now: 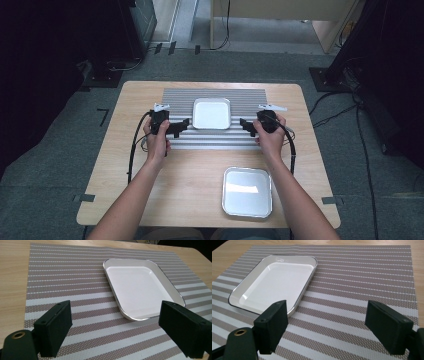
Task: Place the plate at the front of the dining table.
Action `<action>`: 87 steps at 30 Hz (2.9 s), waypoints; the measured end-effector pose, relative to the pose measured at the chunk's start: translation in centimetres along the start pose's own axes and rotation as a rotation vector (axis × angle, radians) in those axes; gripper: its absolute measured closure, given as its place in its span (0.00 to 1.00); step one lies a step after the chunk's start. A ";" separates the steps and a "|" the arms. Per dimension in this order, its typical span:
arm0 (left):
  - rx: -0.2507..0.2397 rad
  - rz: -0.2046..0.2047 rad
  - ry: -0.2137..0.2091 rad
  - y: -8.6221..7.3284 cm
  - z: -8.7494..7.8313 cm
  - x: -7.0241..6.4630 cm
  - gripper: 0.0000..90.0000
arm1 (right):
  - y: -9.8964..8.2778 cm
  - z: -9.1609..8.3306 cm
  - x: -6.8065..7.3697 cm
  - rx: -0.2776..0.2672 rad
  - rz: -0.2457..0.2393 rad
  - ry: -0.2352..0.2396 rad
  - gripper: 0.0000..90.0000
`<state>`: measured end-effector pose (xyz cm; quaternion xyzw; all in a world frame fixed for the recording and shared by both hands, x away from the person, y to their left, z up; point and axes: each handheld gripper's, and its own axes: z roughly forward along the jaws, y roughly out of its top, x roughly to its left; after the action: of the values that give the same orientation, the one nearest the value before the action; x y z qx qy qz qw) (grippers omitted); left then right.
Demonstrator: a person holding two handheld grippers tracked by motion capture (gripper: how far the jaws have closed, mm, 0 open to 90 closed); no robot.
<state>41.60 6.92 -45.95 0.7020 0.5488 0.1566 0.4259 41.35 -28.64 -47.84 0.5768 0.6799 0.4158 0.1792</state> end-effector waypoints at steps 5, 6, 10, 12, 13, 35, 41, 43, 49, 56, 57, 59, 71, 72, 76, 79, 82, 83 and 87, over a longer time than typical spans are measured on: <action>-0.009 0.007 0.002 -0.6 -0.7 0.2 0.13 | -0.6 -1.2 -0.2 -0.003 -0.015 0.000 0.21; -0.008 0.012 0.000 -0.8 -0.9 0.2 0.13 | -0.6 -1.3 -0.2 -0.003 -0.017 -0.002 0.21; -0.011 0.027 -0.006 -1.1 -1.5 0.1 0.13 | -0.9 -2.1 -0.4 -0.003 -0.037 -0.018 0.21; -0.015 0.041 -0.001 -1.3 -1.8 0.0 0.12 | -1.2 -2.4 -0.5 0.000 -0.044 -0.027 0.20; -0.015 0.041 -0.001 -1.3 -1.8 0.0 0.12 | -1.3 -2.6 -0.7 0.001 -0.041 -0.029 0.20; -0.022 0.042 0.002 -3.9 -4.6 1.8 0.12 | -3.2 -6.6 -1.7 -0.014 -0.061 -0.055 0.19; -0.019 0.058 0.002 -4.9 -5.3 2.0 0.12 | -3.8 -7.5 -2.2 -0.022 -0.042 -0.055 0.19; -0.020 0.059 0.002 -5.0 -5.4 1.9 0.12 | -4.0 -7.6 -2.3 -0.025 -0.038 -0.054 0.19; -0.020 0.089 0.005 -6.1 -6.1 1.7 0.12 | -5.1 -8.7 -2.9 -0.034 -0.028 -0.063 0.19; -0.019 0.092 0.005 -7.2 -6.7 1.9 0.12 | -6.4 -9.4 -3.5 -0.032 -0.021 -0.064 0.19; -0.019 0.096 0.006 -7.3 -6.9 1.9 0.12 | -6.6 -9.6 -3.5 -0.033 -0.019 -0.063 0.19; -0.020 0.094 0.007 -7.5 -7.1 2.1 0.12 | -7.0 -9.9 -3.6 -0.034 -0.018 -0.065 0.19; -0.007 0.096 0.025 -9.6 -8.4 3.4 0.12 | -8.6 -11.5 -4.5 -0.039 0.006 -0.077 0.19; -0.009 0.092 0.026 -9.8 -8.6 3.6 0.12 | -8.8 -11.7 -4.7 -0.039 0.008 -0.081 0.19; -0.006 0.089 0.035 -10.4 -9.0 4.2 0.12 | -9.4 -12.2 -5.1 -0.037 0.015 -0.094 0.18; -0.006 0.085 0.040 -10.8 -9.4 4.6 0.12 | -9.8 -12.5 -5.3 -0.032 0.014 -0.100 0.18; -0.007 0.076 0.043 -11.1 -9.7 5.1 0.12 | -10.3 -12.9 -5.6 -0.033 0.019 -0.104 0.18; -0.008 0.075 0.045 -11.2 -9.8 5.2 0.12 | -10.5 -13.0 -5.7 -0.032 0.021 -0.105 0.18; 0.000 0.079 0.056 -11.8 -10.2 5.6 0.12 | -11.2 -13.5 -6.0 -0.027 0.025 -0.110 0.18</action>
<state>29.07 16.76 -50.44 0.7186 0.5323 0.1929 0.4039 26.13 -38.95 -49.93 0.6049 0.6559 0.3948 0.2189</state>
